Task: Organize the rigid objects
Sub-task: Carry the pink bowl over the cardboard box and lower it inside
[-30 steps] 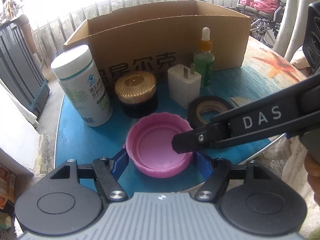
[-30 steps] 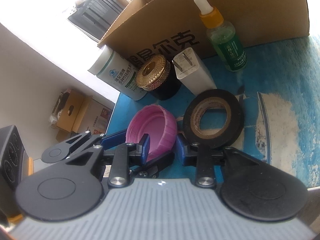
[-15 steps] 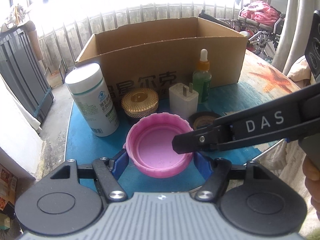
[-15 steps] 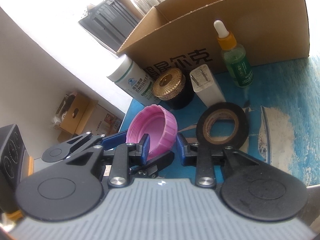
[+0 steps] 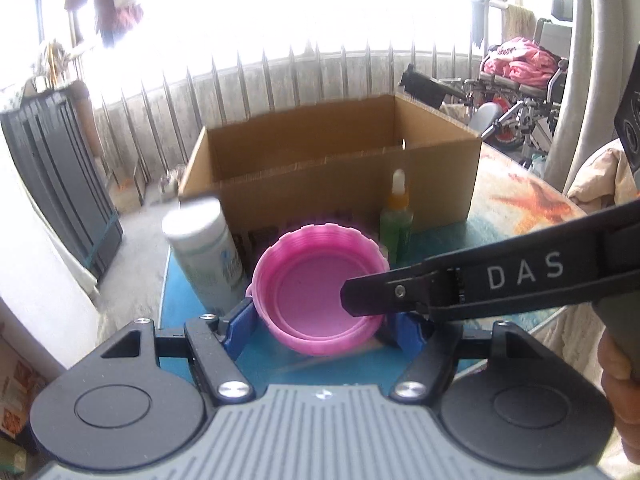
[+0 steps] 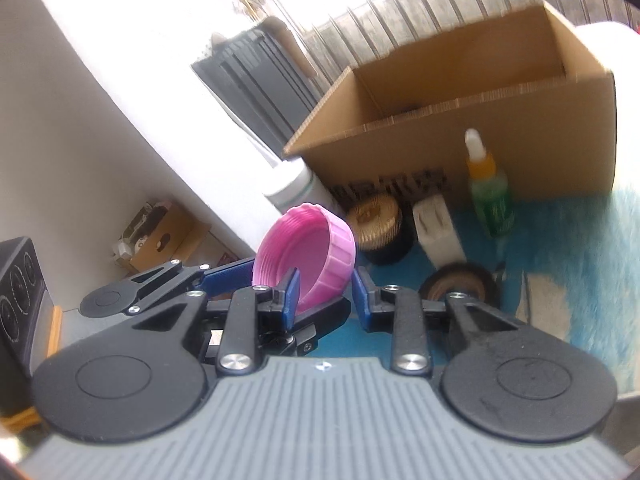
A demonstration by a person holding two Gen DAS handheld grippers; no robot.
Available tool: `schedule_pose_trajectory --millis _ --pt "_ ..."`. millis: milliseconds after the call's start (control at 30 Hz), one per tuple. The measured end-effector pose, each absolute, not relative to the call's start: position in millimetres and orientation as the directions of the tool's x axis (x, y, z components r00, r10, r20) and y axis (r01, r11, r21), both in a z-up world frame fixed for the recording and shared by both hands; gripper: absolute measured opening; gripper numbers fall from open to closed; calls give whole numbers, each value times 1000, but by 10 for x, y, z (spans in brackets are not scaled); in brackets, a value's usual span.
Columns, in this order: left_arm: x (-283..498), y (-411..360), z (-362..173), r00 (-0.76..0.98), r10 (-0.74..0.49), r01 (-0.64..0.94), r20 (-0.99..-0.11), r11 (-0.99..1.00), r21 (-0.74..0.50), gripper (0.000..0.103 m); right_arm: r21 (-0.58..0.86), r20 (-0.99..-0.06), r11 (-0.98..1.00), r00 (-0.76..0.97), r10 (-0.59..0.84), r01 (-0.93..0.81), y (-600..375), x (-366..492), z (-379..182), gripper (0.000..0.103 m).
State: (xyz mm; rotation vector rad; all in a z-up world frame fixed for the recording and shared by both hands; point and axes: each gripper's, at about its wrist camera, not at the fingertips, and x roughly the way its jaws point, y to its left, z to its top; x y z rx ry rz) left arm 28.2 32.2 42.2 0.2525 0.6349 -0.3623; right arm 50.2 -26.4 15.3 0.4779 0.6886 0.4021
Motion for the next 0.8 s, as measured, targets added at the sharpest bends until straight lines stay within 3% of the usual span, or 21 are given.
schedule_pose_trajectory --millis 233,400,633,800 --pt "410 145 1000 839 -267 387 -475 905 176 72 461 -408 839 771 489 -288 -498 672 854 28" --pt "722 0 1373 869 -249 367 -427 904 220 72 434 -412 829 741 530 -352 -707 1153 1256 28" --pt "1470 -57 1398 786 -258 412 -562 896 164 72 525 -559 777 548 622 -347 -852 2251 1222 27" --pt "2025 36 1088 658 -217 422 -721 900 113 72 595 -654 753 374 657 -281 -835 2914 856 27"
